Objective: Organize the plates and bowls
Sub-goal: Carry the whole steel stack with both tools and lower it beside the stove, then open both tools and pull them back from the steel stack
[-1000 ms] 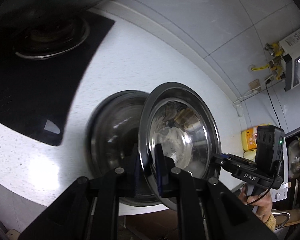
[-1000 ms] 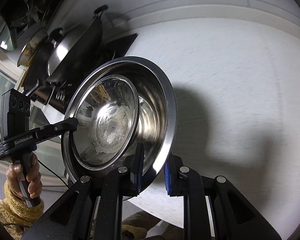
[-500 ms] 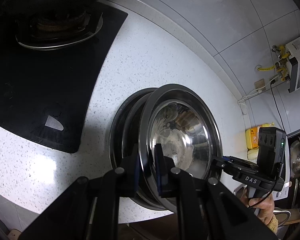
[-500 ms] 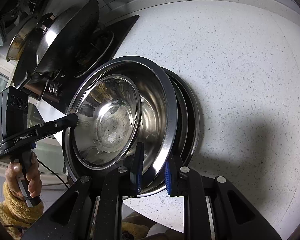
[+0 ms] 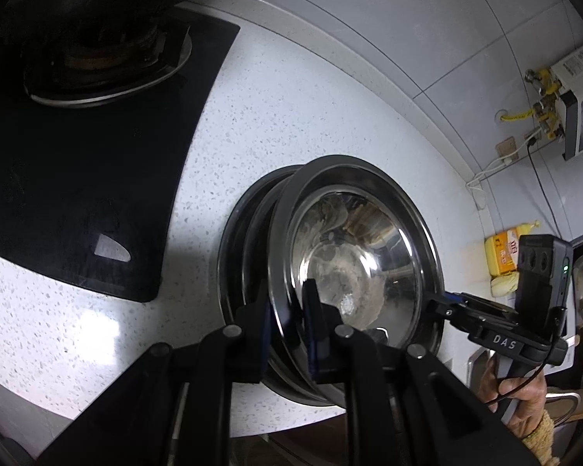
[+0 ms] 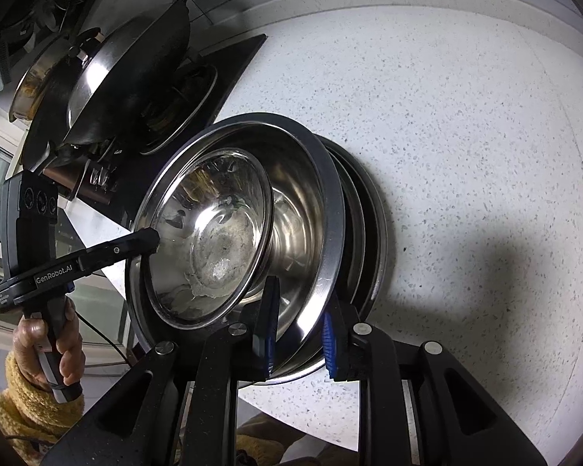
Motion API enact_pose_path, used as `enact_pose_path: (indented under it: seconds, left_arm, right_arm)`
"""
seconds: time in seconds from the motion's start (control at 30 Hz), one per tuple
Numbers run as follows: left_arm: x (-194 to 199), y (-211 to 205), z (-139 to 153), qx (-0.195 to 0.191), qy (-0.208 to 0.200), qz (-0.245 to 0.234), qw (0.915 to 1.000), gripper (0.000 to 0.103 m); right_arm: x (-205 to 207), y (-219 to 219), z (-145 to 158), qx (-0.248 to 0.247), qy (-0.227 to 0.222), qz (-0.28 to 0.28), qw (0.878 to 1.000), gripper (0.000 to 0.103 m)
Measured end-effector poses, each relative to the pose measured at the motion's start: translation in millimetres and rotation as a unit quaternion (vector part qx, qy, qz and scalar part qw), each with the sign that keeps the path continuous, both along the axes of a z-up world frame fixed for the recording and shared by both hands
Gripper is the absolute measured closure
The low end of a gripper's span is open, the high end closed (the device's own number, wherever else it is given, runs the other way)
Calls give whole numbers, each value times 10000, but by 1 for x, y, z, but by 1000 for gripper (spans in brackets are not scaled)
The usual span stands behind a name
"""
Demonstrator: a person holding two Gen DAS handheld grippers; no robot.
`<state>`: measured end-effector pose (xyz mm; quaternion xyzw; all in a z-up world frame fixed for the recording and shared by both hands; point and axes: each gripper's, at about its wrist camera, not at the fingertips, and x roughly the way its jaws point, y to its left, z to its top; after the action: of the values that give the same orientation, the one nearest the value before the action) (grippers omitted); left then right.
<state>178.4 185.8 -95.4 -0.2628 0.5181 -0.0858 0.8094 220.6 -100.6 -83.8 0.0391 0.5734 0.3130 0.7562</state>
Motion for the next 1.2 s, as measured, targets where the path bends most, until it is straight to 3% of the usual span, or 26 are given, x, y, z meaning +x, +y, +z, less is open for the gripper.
enact_pose_path:
  seconds: [0.07, 0.2, 0.53, 0.77, 0.9, 1.2]
  left_arm:
    - [0, -1, 2, 129, -43, -11, 9999, 88]
    - [-1, -5, 7, 444, -130, -38, 9989, 74]
    - [-7, -7, 19, 819, -484, -119, 9954, 74]
    - [-20, -5, 46, 1204, -903, 27, 9886, 74]
    - [-31, -18, 74, 1532, -1312, 11, 9795, 74]
    - [-68, -89, 119, 1964, -1825, -66, 9634, 74]
  right_arm:
    - [-3, -1, 1, 15, -52, -31, 10000, 84]
    - [-9, -2, 6, -54, -254, -124, 9996, 83]
    - [-22, -11, 27, 10, -801, -465, 9957, 76]
    - [-34, -31, 41, -277, -1173, -978, 9879, 64]
    - [-42, -48, 50, -601, -1295, -1342, 9806, 51]
    - [-60, -91, 72, -1026, -1494, -1797, 9669, 37]
